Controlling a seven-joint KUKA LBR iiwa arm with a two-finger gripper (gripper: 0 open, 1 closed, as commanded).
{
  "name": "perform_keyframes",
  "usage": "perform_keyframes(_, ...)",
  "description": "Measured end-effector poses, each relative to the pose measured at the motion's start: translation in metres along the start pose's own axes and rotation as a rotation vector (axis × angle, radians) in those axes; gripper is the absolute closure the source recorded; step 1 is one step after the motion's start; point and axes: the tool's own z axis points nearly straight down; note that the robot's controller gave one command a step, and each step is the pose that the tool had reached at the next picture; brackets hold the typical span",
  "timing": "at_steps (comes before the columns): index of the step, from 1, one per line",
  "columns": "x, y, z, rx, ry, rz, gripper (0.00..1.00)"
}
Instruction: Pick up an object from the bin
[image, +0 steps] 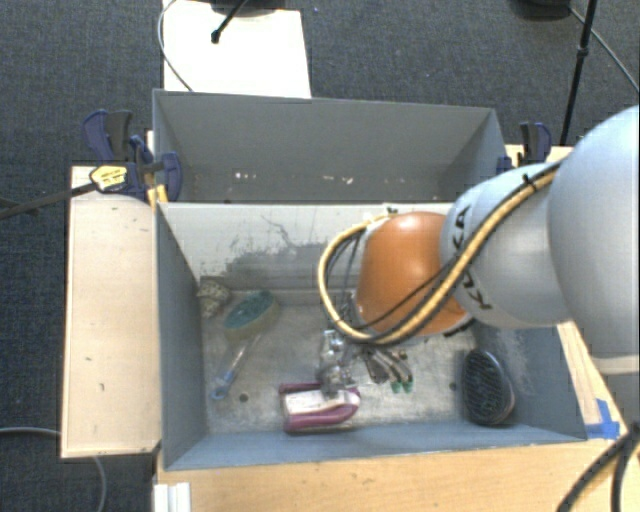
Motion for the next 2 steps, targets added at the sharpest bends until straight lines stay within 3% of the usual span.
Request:
perform_keyframes(1,-0.0470,0.0015,0.0032,-0.001,0.023,-0.011,1.00)
perform_keyframes(2,-0.0491,-0.0036,0.0028,-0.001,0.012,0.142,1.00)
